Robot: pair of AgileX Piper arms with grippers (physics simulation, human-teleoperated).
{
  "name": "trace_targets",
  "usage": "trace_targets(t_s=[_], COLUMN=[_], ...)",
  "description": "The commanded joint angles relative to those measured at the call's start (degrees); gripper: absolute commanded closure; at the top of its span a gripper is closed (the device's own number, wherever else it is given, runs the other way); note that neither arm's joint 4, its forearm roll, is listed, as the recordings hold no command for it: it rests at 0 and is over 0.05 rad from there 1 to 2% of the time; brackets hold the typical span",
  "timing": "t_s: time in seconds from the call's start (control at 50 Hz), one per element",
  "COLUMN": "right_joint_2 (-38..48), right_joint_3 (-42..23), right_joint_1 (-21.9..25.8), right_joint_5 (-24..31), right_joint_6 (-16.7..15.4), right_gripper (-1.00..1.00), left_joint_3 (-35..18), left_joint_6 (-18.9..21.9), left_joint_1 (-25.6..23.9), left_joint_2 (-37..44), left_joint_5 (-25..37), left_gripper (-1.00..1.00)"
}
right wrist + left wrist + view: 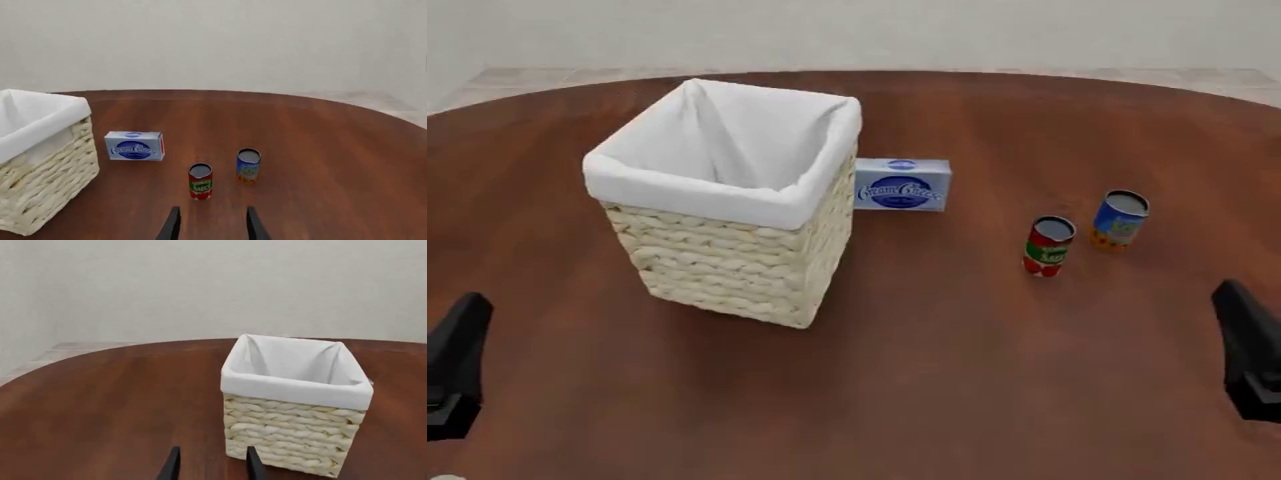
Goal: Pick up the cream cheese box, and put it in the basket.
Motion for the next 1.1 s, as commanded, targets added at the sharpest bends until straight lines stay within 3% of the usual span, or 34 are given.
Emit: trace_targets(t_s=[0.02,0.32,0.4,0.44,0.48,0.5,0.54,0.56,0.58,0.6,0.62,0.68,0.7,0.76,0.78,0.82,0.9,0.94,1.02,1.1], right_joint_2=[-5.86,-2.79,1.18,4.58,8.77,12.14,14.93,22.1,27.0,28.94,29.35,31.71,33.34,33.36,35.84,37.98,42.14,42.16,47.27,49.41], right_joint_3=[2.57,2.37,-1.61,-4.41,-7.0,-8.32,-9.39,-11.12,-12.45,-13.9,-14.23,-18.02,-20.52,-20.55,-25.87,-29.07,-35.22,-35.26,-41.98,-44.97], right_joint_1=[-0.01,-0.43,-0.78,0.08,-4.35,-2.19,-2.71,-3.07,-3.27,-0.85,-1.62,-0.79,-1.43,-1.43,-0.22,0.54,0.93,0.93,3.01,2.12], right_joint_5=[0.12,-2.4,-2.38,-2.72,-4.47,-5.78,-7.12,-10.83,-12.46,-12.87,-13.1,-11.58,-10.9,-10.89,-7.7,-5.75,-2.8,-2.77,1.12,1.67], right_joint_6=[-0.1,-1.33,-4.68,-5.81,-8.73,-8.44,-9.46,-11.38,-11.11,-10.32,-12.09,-12.06,-13.69,-13.69,-13.59,-12.38,-13.06,-13.06,-11.07,-12.34], right_gripper=[-1.0,-1.0,-1.0,-1.0,-1.0,-1.0,-1.0,-1.0,-1.0,-1.0,-1.0,-1.0,-1.0,-1.0,-1.0,-1.0,-1.0,-1.0,-1.0,-1.0], left_joint_3=[-0.15,-0.15,-0.15,-0.15,-0.15,-0.15,-0.15,-0.15,-0.15,-0.15,-0.15,-0.15,-0.15,-0.15,-0.15,-0.15,-0.15,-0.15,-0.15,-0.15], left_joint_6=[0.0,0.0,0.0,0.0,0.0,-0.01,-0.01,0.01,0.0,0.0,0.0,0.0,-0.01,-0.01,0.0,-0.01,-0.01,-0.01,0.0,-0.01], left_joint_1=[0.0,0.0,0.0,0.0,-0.01,0.0,0.0,0.0,-0.01,0.0,0.0,0.0,-0.01,-0.01,0.0,-0.01,0.0,0.0,-0.01,0.0], left_joint_2=[0.26,0.26,0.26,0.26,0.27,0.25,0.27,0.25,0.27,0.26,0.25,0.26,0.27,0.27,0.27,0.26,0.26,0.26,0.27,0.27], left_joint_5=[-0.07,-0.07,-0.07,-0.07,-0.07,-0.07,-0.07,-0.07,-0.07,-0.07,-0.07,-0.07,-0.07,-0.07,-0.07,-0.07,-0.07,-0.07,-0.07,-0.07], left_gripper=[-1.0,-1.0,-1.0,-1.0,-1.0,-1.0,-1.0,-1.0,-1.0,-1.0,-1.0,-1.0,-1.0,-1.0,-1.0,-1.0,-1.0,-1.0,-1.0,-1.0])
